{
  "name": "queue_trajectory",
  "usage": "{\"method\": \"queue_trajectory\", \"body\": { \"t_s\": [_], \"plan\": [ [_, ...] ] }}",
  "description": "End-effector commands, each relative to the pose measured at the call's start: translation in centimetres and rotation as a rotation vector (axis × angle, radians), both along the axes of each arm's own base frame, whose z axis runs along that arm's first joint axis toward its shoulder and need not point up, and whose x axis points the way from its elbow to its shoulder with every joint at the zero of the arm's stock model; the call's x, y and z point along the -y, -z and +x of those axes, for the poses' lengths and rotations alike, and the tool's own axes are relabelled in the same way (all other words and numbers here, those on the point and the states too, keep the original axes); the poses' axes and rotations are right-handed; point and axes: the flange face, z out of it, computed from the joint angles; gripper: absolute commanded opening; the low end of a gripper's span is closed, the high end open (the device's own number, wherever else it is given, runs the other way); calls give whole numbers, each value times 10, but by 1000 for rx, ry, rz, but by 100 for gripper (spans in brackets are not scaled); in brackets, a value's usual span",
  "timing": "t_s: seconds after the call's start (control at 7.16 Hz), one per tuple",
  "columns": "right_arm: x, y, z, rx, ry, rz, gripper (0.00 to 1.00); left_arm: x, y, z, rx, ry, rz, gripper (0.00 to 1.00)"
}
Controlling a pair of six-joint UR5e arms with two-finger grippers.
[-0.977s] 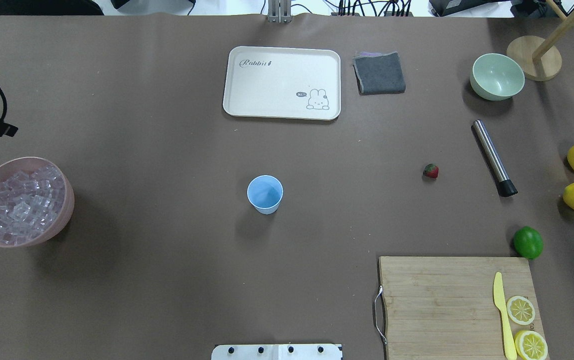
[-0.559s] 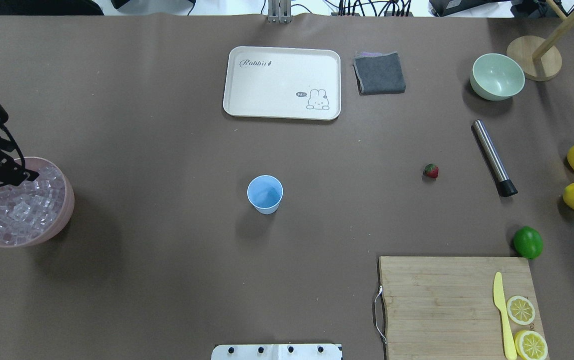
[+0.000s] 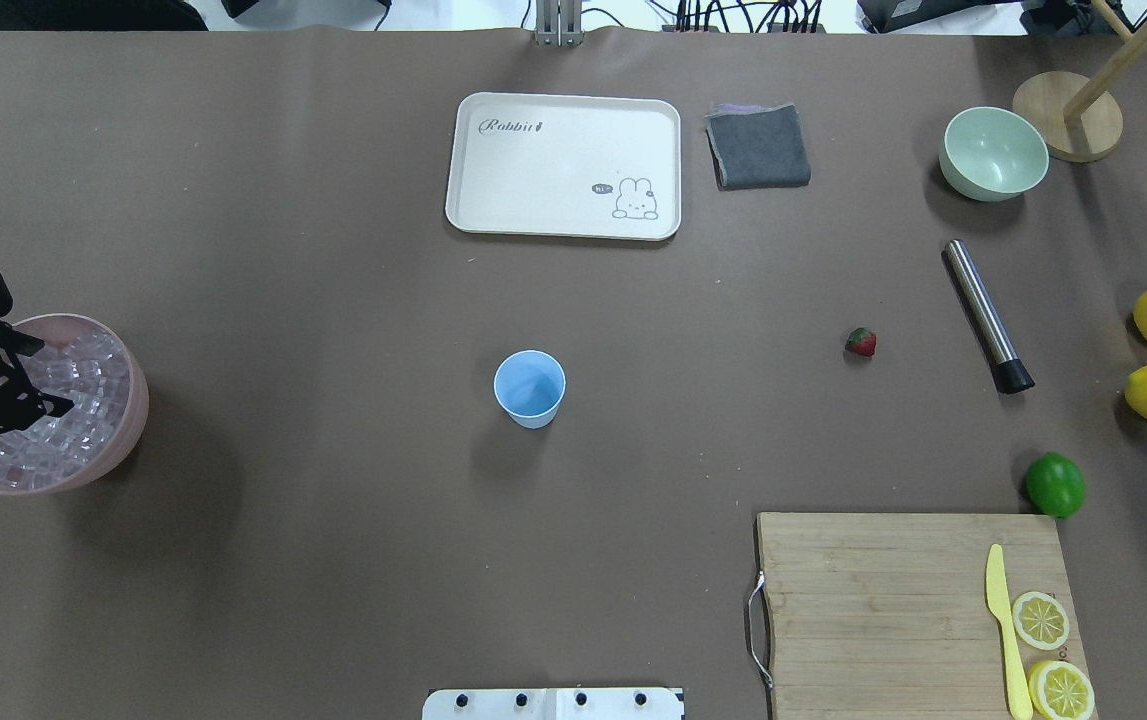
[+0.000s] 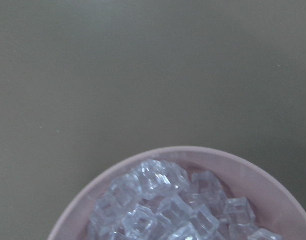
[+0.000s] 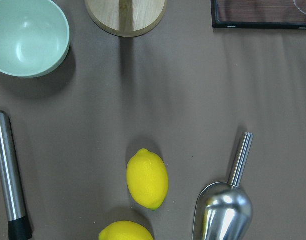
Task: Mash ice and strawberries in cup
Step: 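Move the left gripper over the pink bowl of ice cubes, then lower the left gripper into the bowl and grasp an ice cube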
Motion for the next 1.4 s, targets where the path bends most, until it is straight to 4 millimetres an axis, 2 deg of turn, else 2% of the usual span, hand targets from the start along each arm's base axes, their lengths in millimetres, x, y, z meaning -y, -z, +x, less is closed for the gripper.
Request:
{"method": "queue_trajectory", "body": {
  "t_s": [0.0,0.42,0.7,1.12,1.26],
  "plan": [
    [-3,-3,3,1,-5,-6,100,-7,-4,4,1,-15,0,66],
    [-13,1,4,3,-8,-1,100,-23,-19,-8,-4,-19,4,68],
    [-21,1,4,6,-7,-3,100,-24,-20,-7,-3,-21,3,67],
    [-22,3,4,11,-6,0,100,-17,-16,5,-8,-31,11,68],
    [-21,3,4,11,-6,0,100,-20,-18,4,-6,-33,7,57]
  ]
}}
